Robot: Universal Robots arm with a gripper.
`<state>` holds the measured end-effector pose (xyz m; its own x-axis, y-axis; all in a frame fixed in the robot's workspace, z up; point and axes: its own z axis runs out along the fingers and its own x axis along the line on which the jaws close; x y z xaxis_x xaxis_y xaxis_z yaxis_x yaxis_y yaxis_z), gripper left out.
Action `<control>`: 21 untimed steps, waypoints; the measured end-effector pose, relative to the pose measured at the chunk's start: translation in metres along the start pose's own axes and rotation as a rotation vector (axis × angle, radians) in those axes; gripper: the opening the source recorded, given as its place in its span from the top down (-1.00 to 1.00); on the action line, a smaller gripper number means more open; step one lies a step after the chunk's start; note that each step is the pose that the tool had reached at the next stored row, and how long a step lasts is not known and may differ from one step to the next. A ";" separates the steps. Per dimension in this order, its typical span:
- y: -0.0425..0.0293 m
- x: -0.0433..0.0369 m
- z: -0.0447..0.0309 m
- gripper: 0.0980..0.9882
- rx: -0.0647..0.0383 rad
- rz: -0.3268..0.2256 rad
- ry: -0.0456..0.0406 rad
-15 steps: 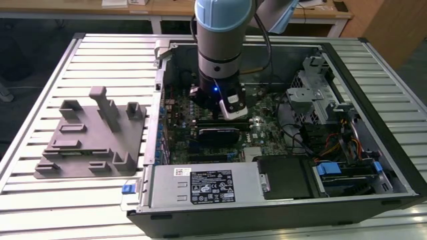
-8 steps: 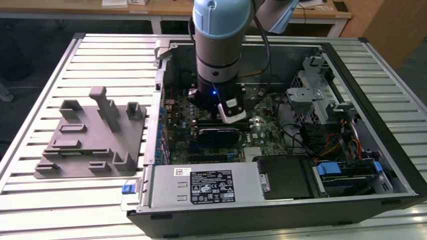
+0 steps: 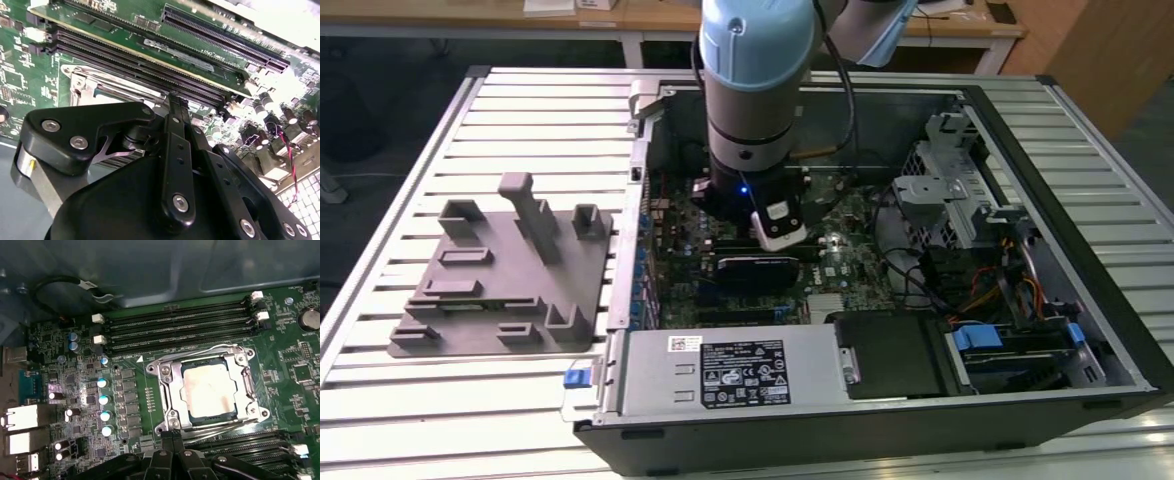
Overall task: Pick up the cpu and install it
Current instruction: 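Install the second cpu locking lever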
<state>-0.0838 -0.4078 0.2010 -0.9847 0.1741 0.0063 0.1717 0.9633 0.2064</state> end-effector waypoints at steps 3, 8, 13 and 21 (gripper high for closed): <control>-0.0006 0.0009 0.0017 0.98 -0.010 -0.003 0.0025; -0.0011 0.0021 0.0038 0.98 -0.022 -0.005 0.0049; -0.0016 0.0029 0.0052 0.98 -0.027 -0.006 0.0064; -0.0011 0.0029 0.0031 0.98 -0.030 -0.007 0.0069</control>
<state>-0.0868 -0.4077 0.1978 -0.9861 0.1658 0.0115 0.1638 0.9579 0.2358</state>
